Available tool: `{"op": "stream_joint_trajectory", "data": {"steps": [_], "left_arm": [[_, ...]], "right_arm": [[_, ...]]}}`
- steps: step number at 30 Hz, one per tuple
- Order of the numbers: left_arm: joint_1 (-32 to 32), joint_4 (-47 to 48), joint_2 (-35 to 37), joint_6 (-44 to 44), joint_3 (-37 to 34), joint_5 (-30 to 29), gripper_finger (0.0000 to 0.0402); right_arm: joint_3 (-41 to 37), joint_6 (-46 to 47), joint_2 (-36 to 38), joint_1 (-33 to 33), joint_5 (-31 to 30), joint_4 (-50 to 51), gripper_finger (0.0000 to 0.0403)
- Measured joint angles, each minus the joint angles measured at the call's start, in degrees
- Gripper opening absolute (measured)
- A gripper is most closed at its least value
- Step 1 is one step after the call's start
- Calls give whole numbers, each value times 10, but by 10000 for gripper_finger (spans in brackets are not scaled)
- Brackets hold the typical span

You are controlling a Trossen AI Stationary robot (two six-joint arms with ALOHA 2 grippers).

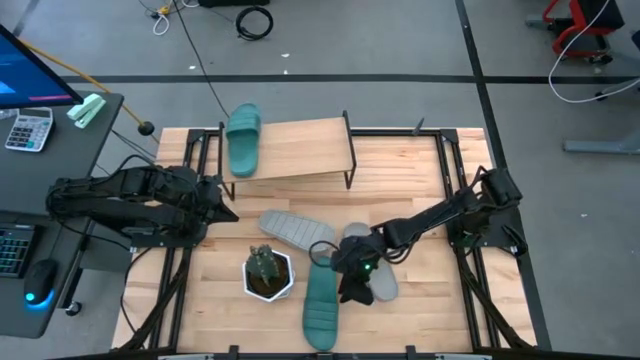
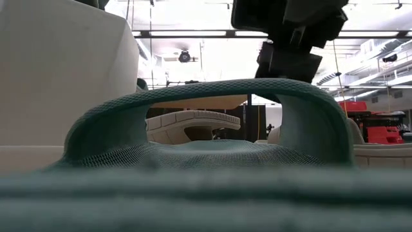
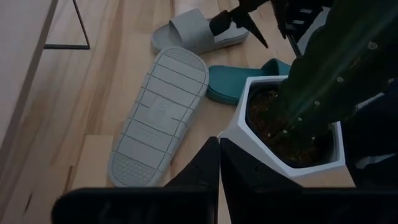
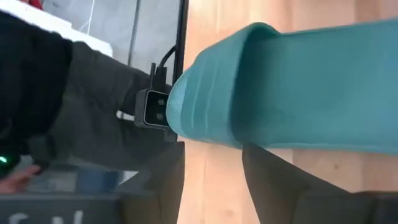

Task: Pick and place slides into the shelf
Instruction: Put the green slipper on the shelf

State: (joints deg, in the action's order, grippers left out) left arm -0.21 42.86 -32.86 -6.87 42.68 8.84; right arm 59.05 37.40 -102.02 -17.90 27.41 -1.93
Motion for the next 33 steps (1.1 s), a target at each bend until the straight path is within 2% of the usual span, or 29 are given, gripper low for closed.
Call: {"op": "stream_joint_trajectory", "data": {"steps": [6, 12, 14, 21, 26, 30, 33], "left_arm": [[0, 0, 0, 0, 0, 0, 5], [0, 2, 0, -3, 0, 0, 26], [0, 2, 0, -4, 0, 0, 27], [0, 0, 0, -4, 0, 13, 7], [0, -1, 0, -8, 0, 16, 7], [0, -3, 0, -15, 0, 17, 23], [0, -3, 0, -15, 0, 20, 24]], "right_arm": [[-4, -9, -18, -23, -84, -1, 168], [-4, 20, -35, -49, -126, -46, 186], [-3, 28, -34, -60, -156, -56, 194], [-3, 36, -34, -96, -256, -53, 228], [-3, 44, -34, -105, -262, -54, 240], [-3, 46, -34, -103, -290, -55, 237], [-3, 39, -34, -95, -284, -59, 235]]}}
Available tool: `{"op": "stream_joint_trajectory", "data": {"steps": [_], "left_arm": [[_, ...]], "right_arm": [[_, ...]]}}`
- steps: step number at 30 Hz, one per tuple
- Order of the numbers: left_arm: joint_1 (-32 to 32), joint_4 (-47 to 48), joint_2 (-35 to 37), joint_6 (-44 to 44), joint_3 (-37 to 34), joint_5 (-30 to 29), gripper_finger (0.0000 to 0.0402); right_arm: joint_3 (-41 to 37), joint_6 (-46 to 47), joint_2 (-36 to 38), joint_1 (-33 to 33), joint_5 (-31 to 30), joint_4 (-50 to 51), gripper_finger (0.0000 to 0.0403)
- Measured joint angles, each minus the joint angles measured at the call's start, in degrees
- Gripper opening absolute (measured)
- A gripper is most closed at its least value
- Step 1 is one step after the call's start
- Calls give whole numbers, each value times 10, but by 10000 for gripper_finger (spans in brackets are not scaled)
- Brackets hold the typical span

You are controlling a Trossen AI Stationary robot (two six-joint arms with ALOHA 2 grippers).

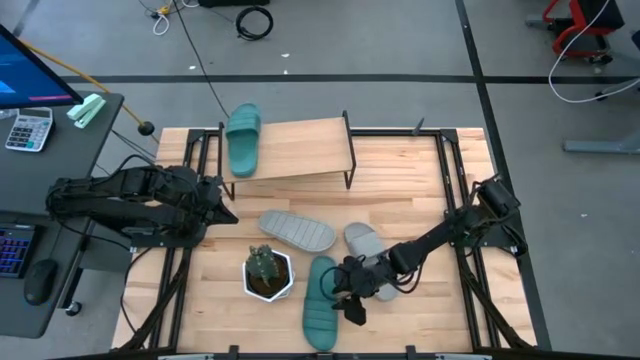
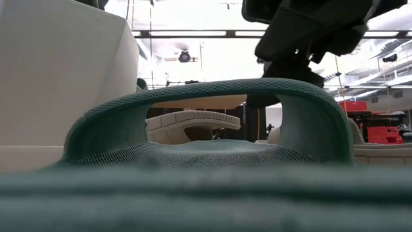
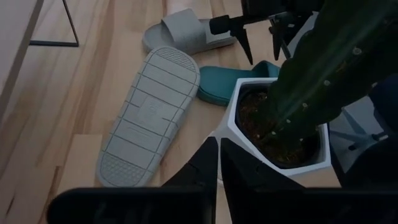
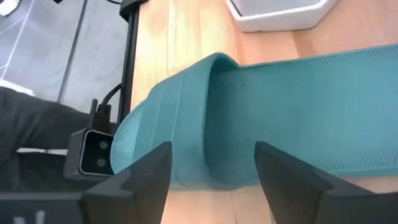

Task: Pick and place slides into the shelf
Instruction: Put the green slipper on the shelf

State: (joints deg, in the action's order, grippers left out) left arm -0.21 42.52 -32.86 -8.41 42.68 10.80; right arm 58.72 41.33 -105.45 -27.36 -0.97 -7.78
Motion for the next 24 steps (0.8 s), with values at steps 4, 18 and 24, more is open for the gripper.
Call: {"op": "stream_joint_trajectory", "data": {"steps": [4, 18, 24], "left_arm": [[0, 0, 0, 1, 0, 0, 12], [0, -18, 0, 1, 0, 0, 22], [0, -18, 0, 0, 0, 1, 5]], "right_arm": [[0, -9, 0, 13, 31, -6, 234], [27, -5, -39, 25, 74, -44, 235], [103, -34, -107, 23, 90, -35, 232]]}}
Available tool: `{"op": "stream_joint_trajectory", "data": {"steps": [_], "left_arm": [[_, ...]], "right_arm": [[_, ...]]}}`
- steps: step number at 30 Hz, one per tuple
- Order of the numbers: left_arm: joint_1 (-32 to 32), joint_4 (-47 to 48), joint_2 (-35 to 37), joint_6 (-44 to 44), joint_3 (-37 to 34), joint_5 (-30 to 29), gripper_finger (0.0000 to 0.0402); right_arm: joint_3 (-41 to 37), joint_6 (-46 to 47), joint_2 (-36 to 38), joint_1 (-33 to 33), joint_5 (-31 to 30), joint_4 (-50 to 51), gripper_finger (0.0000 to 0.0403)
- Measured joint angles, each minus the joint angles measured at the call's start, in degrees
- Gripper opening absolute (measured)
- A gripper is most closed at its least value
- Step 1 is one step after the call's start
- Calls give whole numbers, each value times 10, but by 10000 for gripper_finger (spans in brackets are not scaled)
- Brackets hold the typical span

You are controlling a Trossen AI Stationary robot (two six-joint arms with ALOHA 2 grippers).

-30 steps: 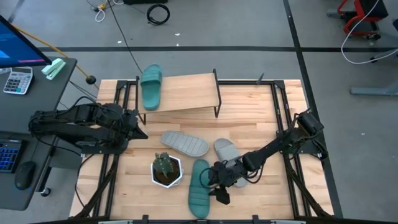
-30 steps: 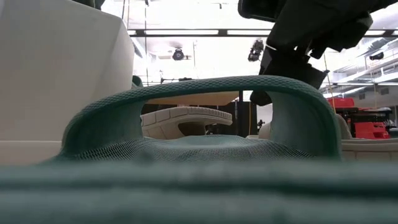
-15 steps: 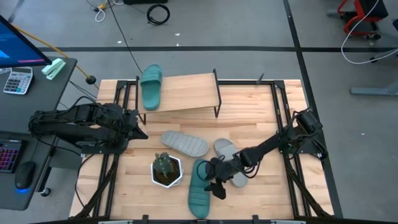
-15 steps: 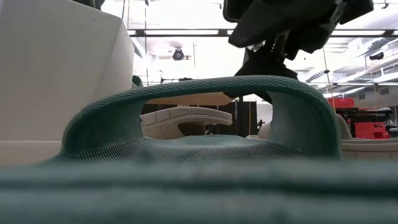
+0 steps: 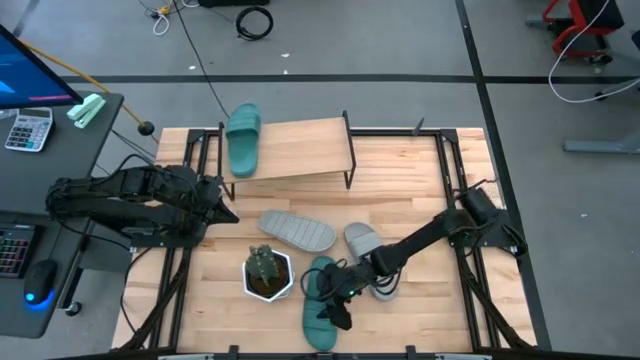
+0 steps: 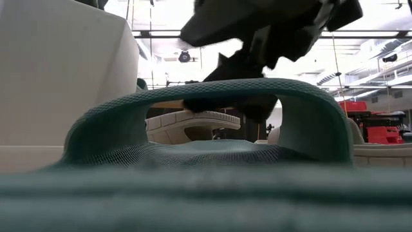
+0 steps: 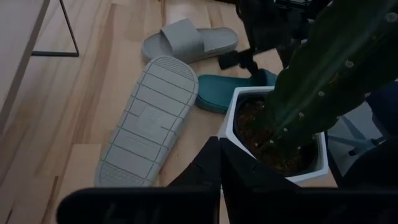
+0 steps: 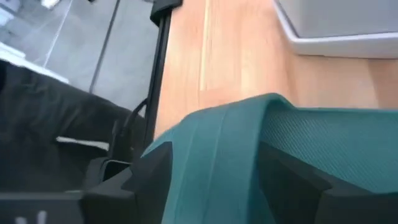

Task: Pick and place slides into the shelf
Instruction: Put the green slipper on the shelf

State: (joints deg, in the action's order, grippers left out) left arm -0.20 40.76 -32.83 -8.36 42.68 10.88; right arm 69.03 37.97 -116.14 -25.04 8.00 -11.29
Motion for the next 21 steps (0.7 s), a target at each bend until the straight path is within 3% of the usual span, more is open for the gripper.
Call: {"op": "stream_joint_trajectory", "data": {"steps": [9, 12, 16, 21], "left_arm": [[0, 3, 0, -9, 0, 8, 22], [0, 2, 0, -12, 0, 10, 15], [0, 2, 3, -12, 0, 10, 5], [0, 2, 4, -13, 0, 10, 15]], "right_arm": [[46, 5, -59, 3, 70, 16, 204], [46, 3, -58, 2, 70, 22, 154], [44, 5, -48, 4, 74, 37, 37], [43, 0, -24, 6, 74, 96, 15]]}}
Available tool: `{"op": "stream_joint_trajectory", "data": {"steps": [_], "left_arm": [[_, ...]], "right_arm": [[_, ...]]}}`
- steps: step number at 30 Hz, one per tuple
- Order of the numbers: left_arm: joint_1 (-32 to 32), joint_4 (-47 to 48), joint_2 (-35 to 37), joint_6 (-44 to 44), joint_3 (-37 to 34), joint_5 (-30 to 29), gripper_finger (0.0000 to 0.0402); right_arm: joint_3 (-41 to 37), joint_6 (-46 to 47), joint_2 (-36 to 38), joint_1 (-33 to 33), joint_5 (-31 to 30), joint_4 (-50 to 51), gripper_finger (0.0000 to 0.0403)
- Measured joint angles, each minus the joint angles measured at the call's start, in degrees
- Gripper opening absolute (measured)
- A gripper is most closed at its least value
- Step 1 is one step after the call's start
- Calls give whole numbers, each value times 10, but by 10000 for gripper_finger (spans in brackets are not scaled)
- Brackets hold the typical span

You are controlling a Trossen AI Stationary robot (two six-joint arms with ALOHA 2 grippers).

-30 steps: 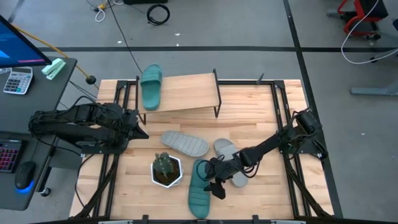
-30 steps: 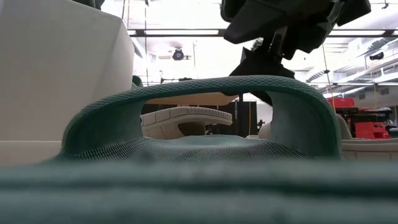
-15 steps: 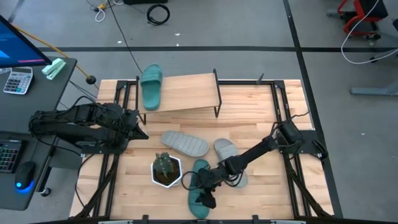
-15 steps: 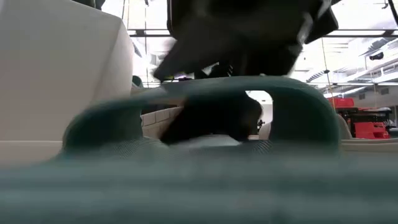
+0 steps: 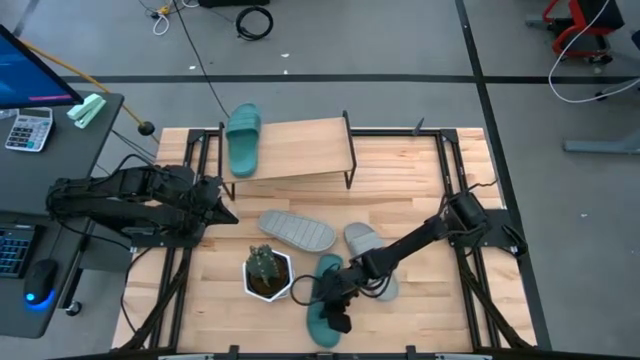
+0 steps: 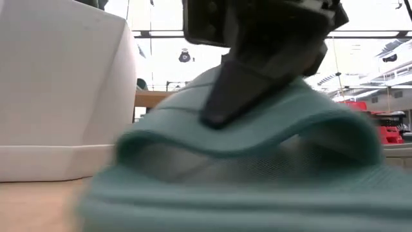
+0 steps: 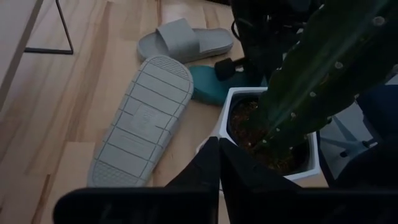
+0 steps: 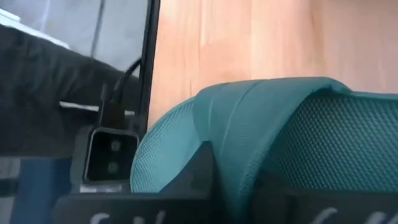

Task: Pick and place slides into the shelf
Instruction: Put the green slipper on the shelf

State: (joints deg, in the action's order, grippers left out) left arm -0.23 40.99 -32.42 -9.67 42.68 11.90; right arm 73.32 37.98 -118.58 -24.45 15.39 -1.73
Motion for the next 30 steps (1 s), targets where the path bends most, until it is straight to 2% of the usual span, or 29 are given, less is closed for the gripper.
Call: {"op": "stream_joint_trajectory", "data": {"steps": [5, 9, 15, 18, 22, 26, 30], "left_arm": [[0, 0, 0, 0, 0, 0, 22], [0, 0, 0, 0, 0, 0, 9], [0, -3, 4, -1, 0, 0, 10], [0, -3, 7, -2, 0, 0, 20], [0, -7, 7, -2, 0, 0, 20], [0, -10, 7, 0, 0, 0, 6], [0, -10, 7, 3, 0, 0, 8]], "right_arm": [[0, -5, 55, -1, -9, 71, 11], [0, -10, 119, -1, -30, 123, 11], [0, -11, 229, 0, -122, 257, 11], [0, 0, 282, 4, -198, 303, 11], [0, 8, 345, 16, -334, 324, 11], [0, 5, 391, 49, -497, 311, 11], [0, -10, 417, 97, -605, 267, 10]]}}
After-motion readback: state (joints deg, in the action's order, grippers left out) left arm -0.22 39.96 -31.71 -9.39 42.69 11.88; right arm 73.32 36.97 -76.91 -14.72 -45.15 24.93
